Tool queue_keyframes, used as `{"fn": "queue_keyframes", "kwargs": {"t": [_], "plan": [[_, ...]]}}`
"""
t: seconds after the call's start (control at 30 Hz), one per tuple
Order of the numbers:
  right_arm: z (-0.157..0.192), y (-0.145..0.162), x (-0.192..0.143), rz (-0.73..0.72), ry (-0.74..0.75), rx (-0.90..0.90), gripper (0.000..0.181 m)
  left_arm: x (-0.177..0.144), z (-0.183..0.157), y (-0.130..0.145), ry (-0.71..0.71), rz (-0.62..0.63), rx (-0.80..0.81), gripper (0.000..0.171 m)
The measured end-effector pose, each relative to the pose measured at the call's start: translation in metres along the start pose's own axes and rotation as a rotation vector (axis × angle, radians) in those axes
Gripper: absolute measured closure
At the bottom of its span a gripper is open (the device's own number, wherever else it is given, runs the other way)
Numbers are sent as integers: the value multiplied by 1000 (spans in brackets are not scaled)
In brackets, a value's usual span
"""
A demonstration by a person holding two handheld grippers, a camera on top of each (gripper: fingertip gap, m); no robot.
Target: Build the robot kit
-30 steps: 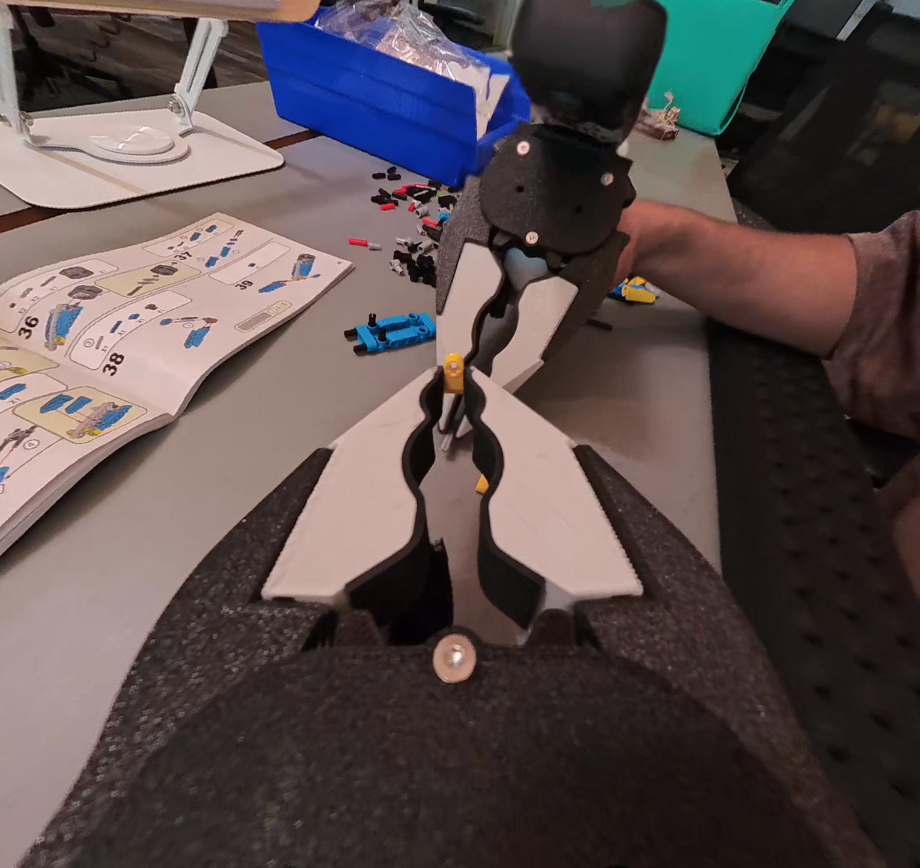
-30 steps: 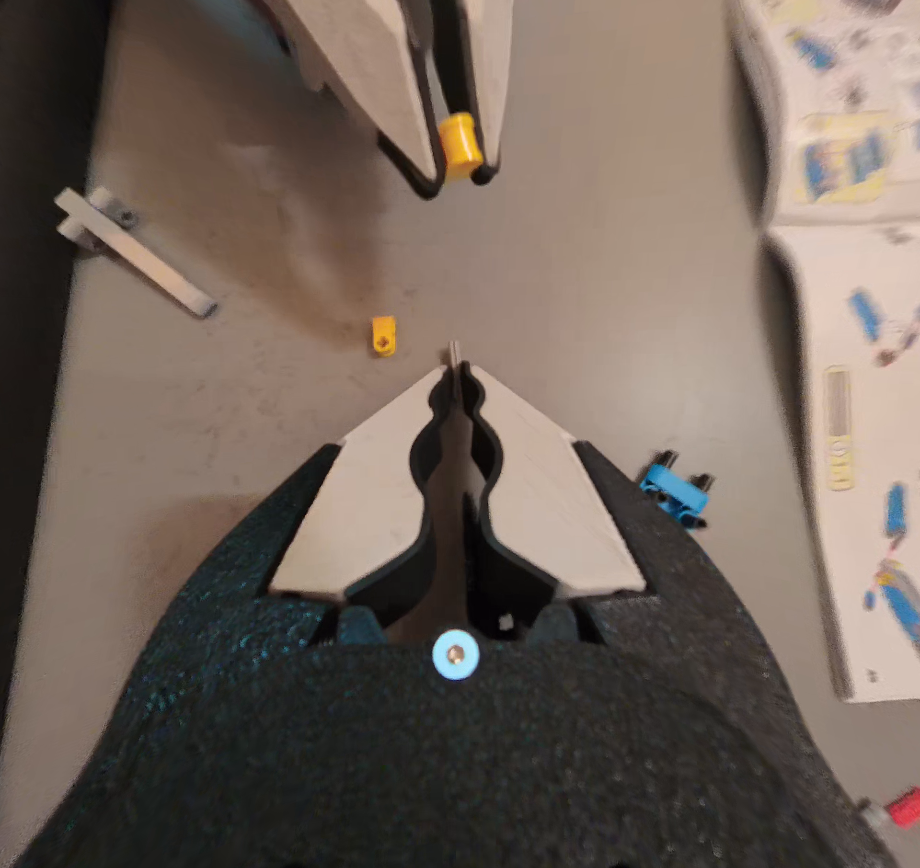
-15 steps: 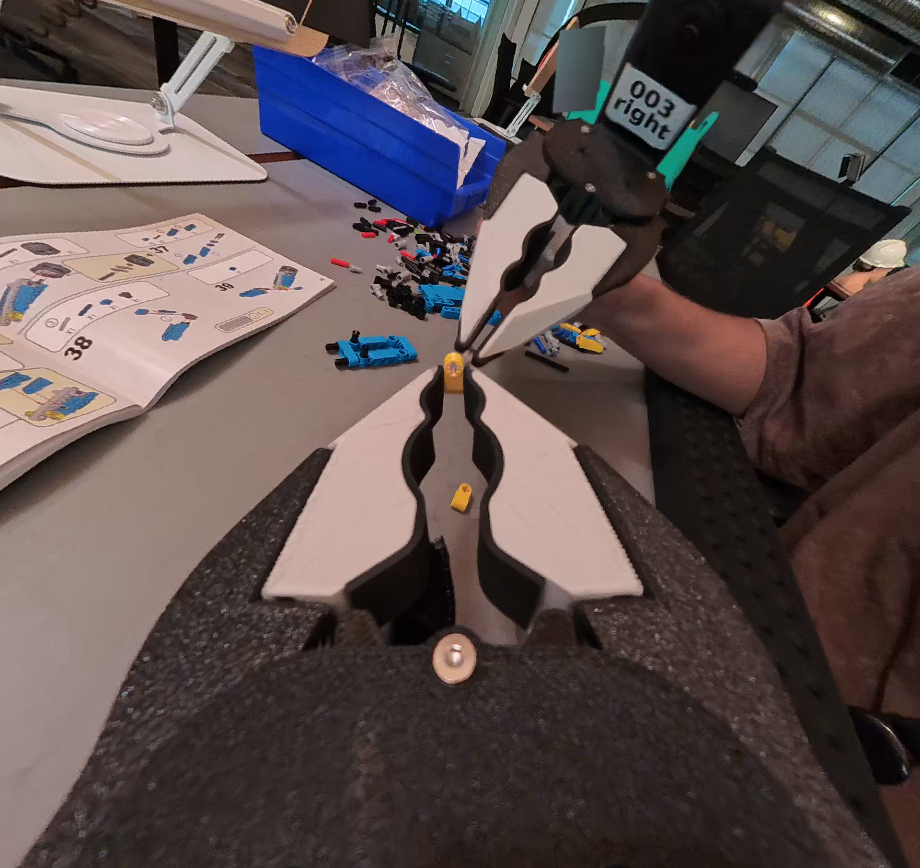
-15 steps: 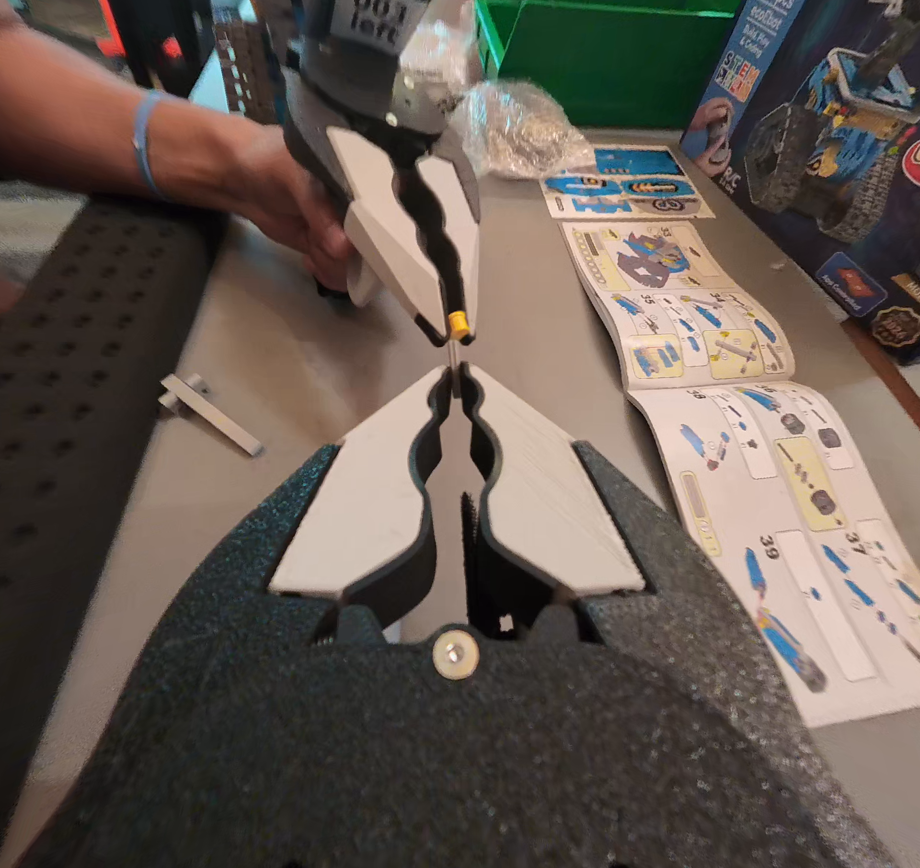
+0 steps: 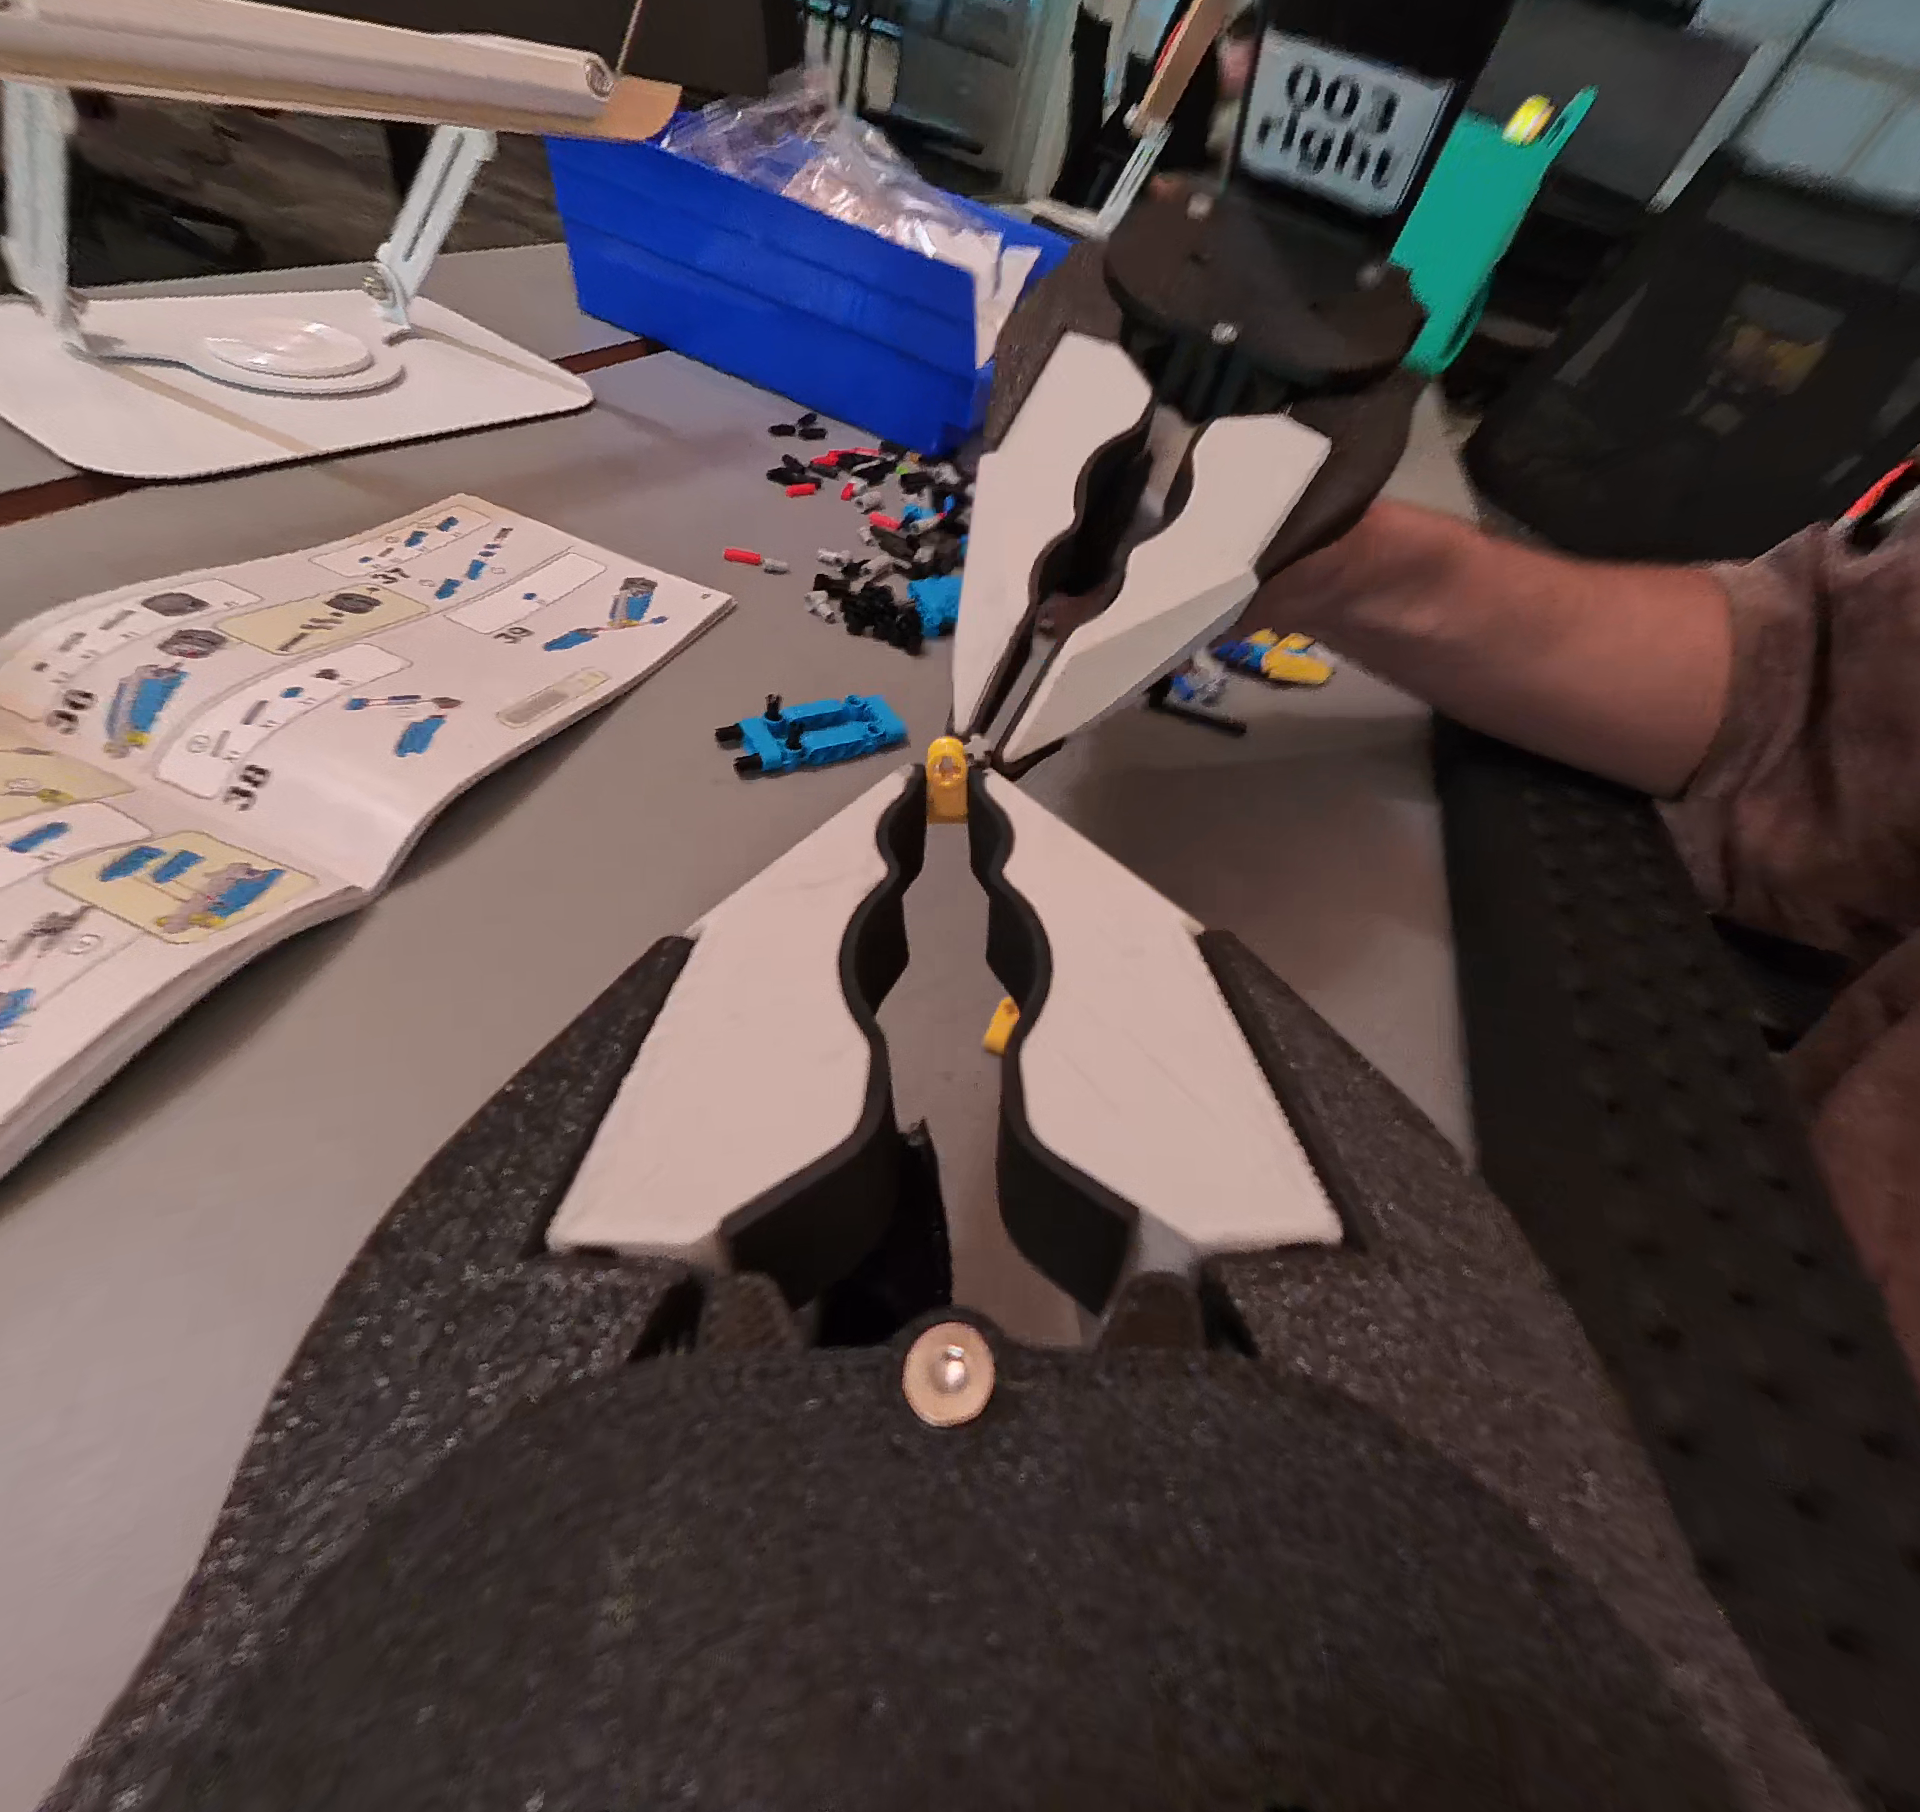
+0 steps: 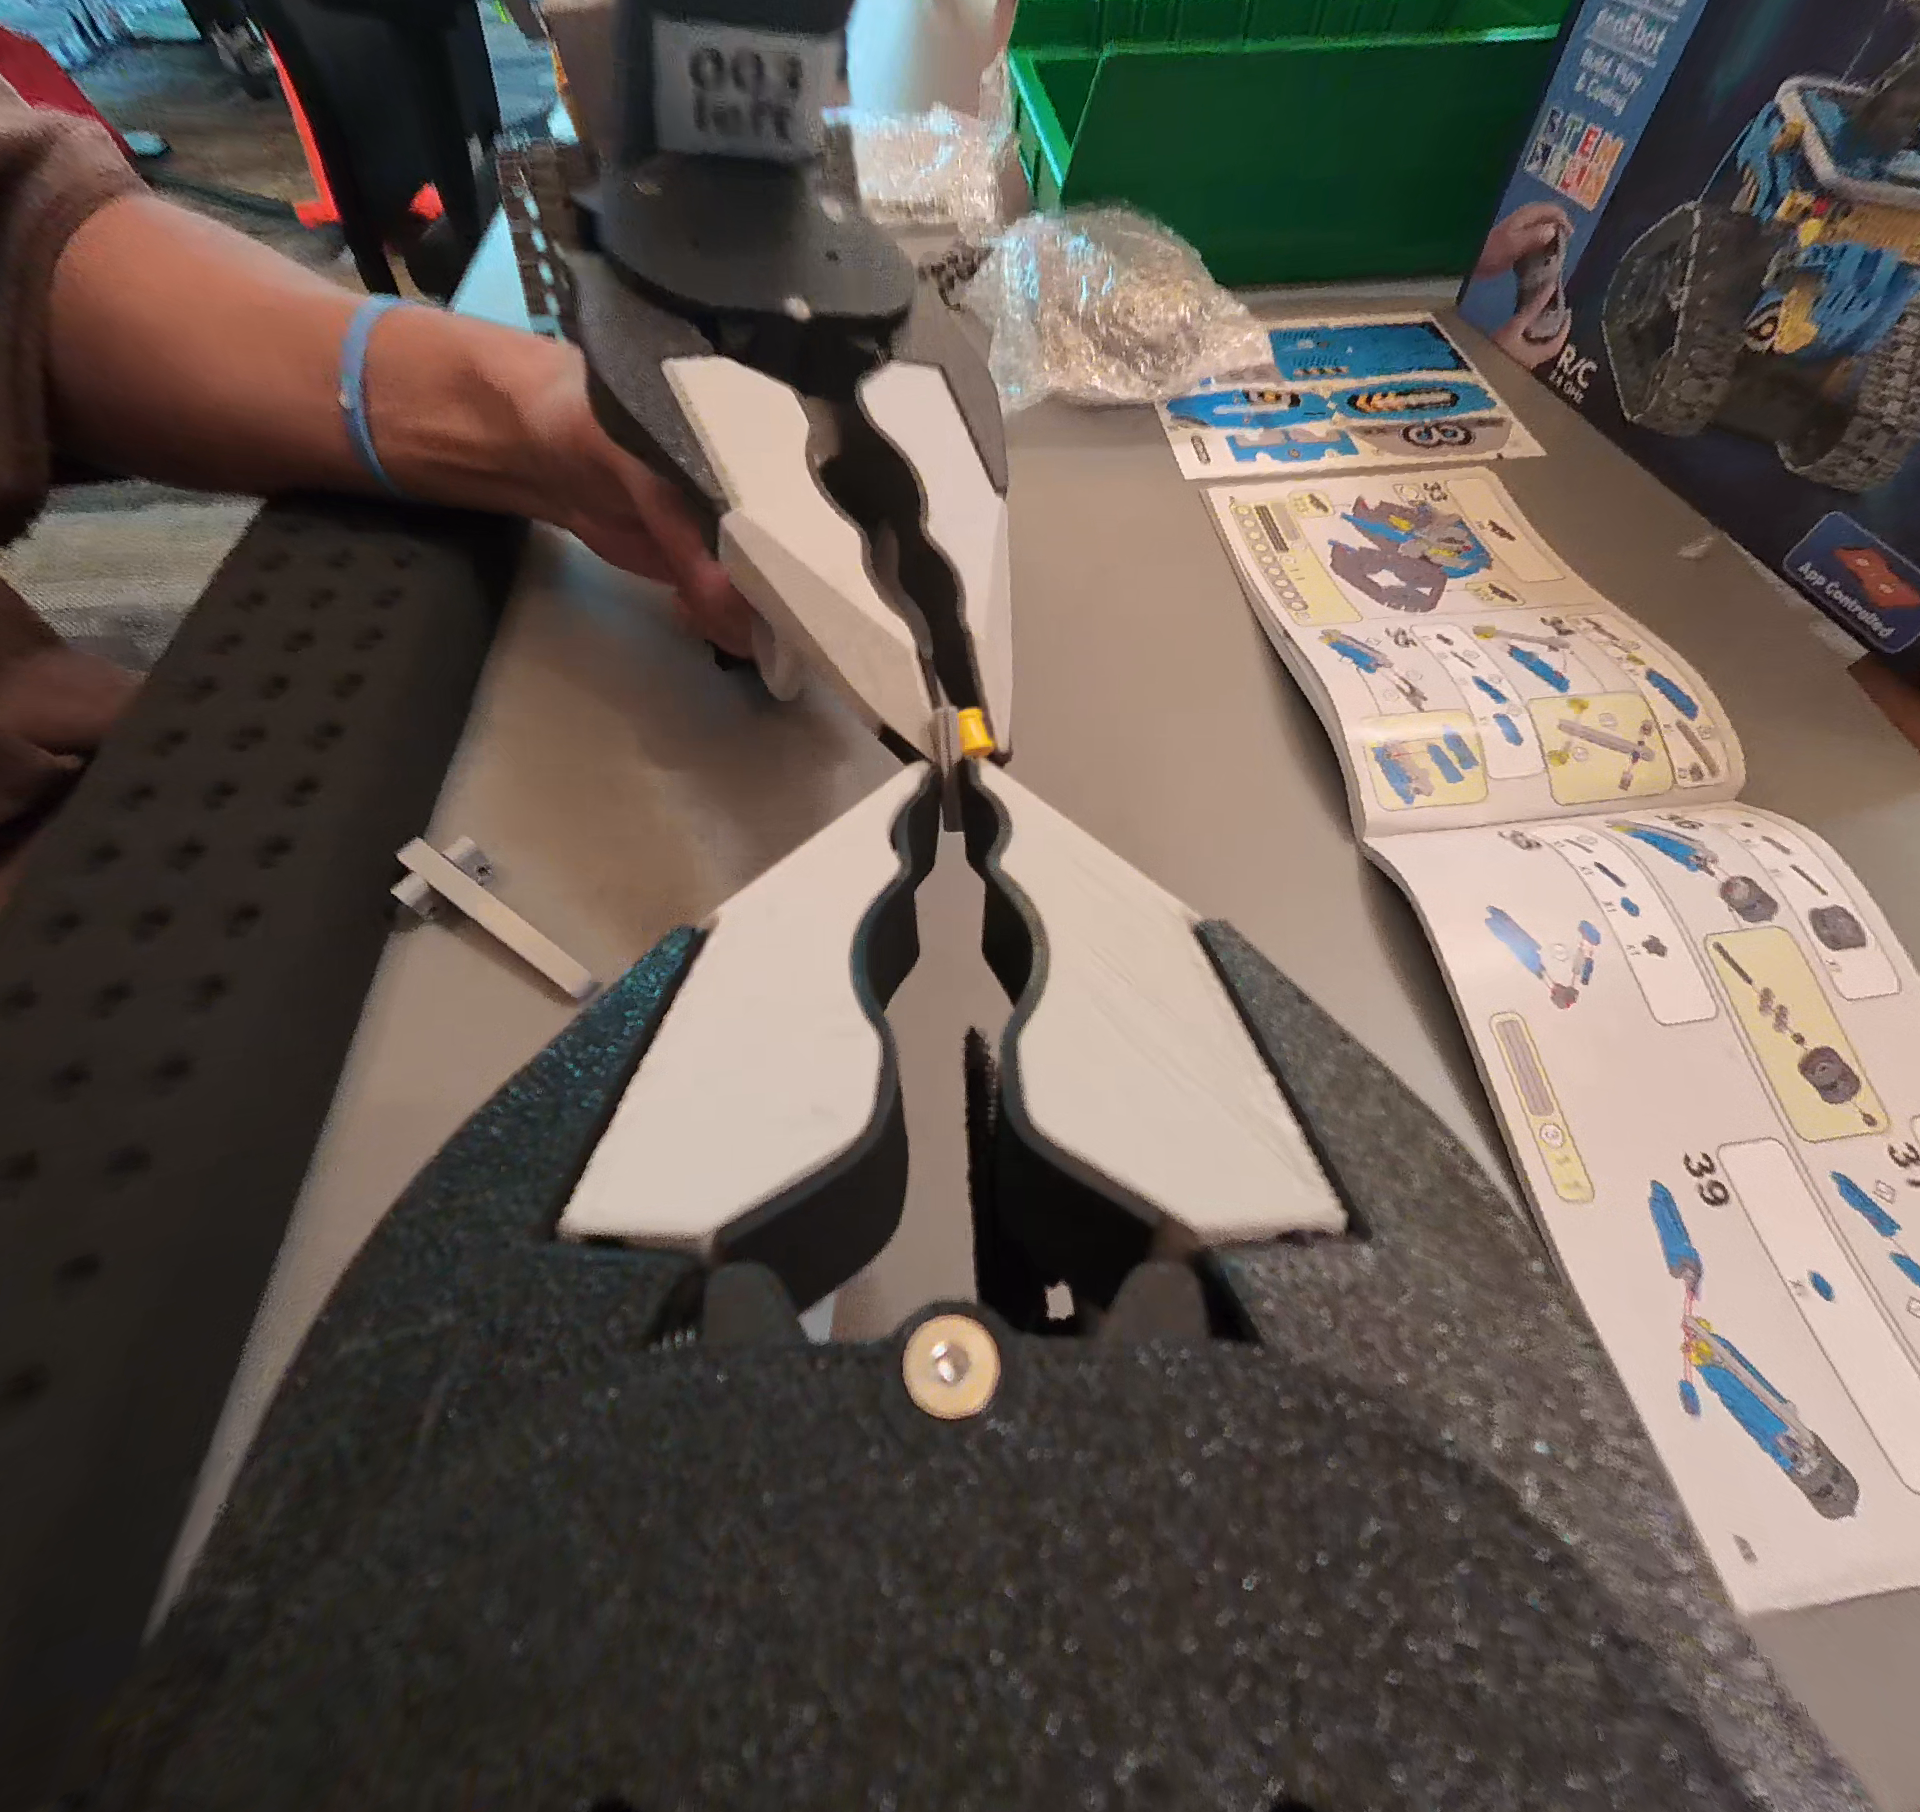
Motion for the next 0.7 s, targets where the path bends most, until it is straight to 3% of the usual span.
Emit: {"fn": "queue_keyframes", "kwargs": {"t": [0.27,0.7], "plan": [[-5,16,5,108,68,-82,177,3,11,12,-121,103,101,165],[-1,27,12,133,44,-99,178,8,2,18,-50,126,79,165]]}}
Point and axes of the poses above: each gripper's, where its closed fingertips meet, x out along the fingers, y out of its underside, z = x × y across the jaws, the point moved 2 cm from there along -x, back along the fingers, and after that the axes turned 6 degrees about y, right-handed, at the moved point
